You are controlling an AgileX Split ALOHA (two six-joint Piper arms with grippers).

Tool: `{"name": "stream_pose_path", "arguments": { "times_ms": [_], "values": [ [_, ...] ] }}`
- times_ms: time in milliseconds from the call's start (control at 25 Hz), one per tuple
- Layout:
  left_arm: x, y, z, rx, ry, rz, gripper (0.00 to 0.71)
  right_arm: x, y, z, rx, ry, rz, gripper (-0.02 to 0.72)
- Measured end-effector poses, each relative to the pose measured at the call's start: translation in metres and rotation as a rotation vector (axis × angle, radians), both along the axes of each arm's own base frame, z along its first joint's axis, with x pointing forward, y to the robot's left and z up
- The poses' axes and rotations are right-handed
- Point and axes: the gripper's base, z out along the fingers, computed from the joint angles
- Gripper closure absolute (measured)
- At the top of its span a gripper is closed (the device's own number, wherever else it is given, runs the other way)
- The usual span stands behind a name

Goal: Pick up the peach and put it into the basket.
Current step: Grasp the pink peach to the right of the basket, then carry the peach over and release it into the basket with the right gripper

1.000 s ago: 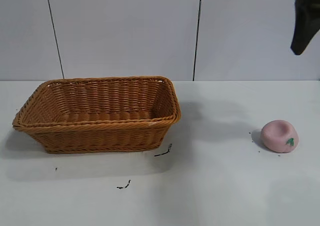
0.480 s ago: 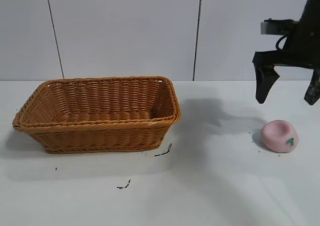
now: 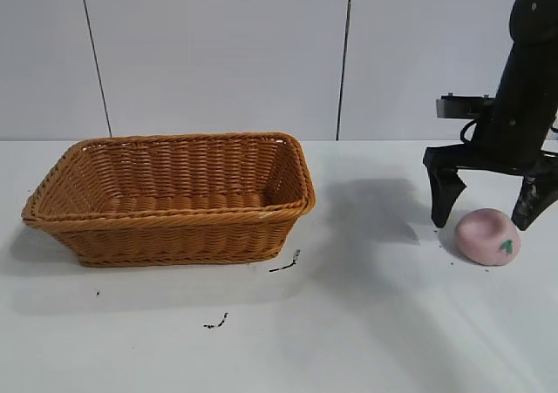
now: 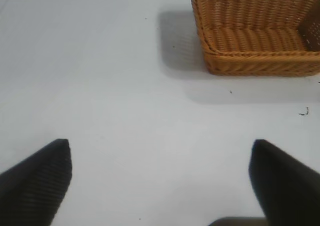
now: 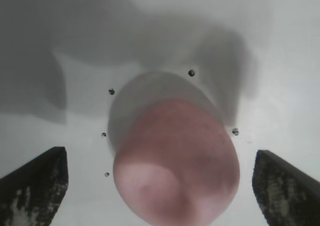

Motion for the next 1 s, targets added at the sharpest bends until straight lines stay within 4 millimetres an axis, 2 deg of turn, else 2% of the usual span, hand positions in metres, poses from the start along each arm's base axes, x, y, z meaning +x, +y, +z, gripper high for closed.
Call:
{"name": "stream_pose_path", "arguments": {
  "times_ms": [80,120,160,200,320,400,480,600,760,840,960,1000],
  "values": [
    [0.0,0.0,0.0,0.0,0.0,0.0,0.017,0.0,0.0,-0.004,0.0,0.011,0.0,0.048],
    [0.0,0.0,0.0,0.0,0.0,0.0,0.017,0.0,0.0,-0.004,0.002,0.012,-0.001,0.071],
    [0.0,0.0,0.0,0.0,0.0,0.0,0.017,0.0,0.0,-0.004,0.002,0.011,-0.002,0.127],
    [0.0,0.0,0.0,0.0,0.0,0.0,0.017,0.0,0.0,-0.004,0.002,0.011,-0.001,0.206],
    [0.0,0.0,0.0,0.0,0.0,0.0,0.017,0.0,0.0,-0.002,0.004,0.01,-0.002,0.609],
    [0.0,0.0,0.0,0.0,0.0,0.0,0.017,0.0,0.0,0.005,0.004,-0.007,-0.002,0.713],
    [0.0,0.0,0.0,0.0,0.0,0.0,0.017,0.001,0.0,0.016,0.005,-0.023,-0.001,0.72],
    [0.0,0.0,0.0,0.0,0.0,0.0,0.017,0.007,0.001,0.044,0.008,-0.066,0.003,0.72],
    [0.0,0.0,0.0,0.0,0.0,0.0,0.017,0.017,0.003,0.125,0.016,-0.211,0.015,0.72],
    [0.0,0.0,0.0,0.0,0.0,0.0,0.017,0.019,0.006,0.159,0.018,-0.269,0.027,0.72],
    [0.0,0.0,0.0,0.0,0.0,0.0,0.017,0.022,0.021,0.193,0.012,-0.337,0.07,0.72],
    [0.0,0.0,0.0,0.0,0.0,0.0,0.017,0.022,0.029,0.199,0.01,-0.356,0.091,0.72]
  ]
}}
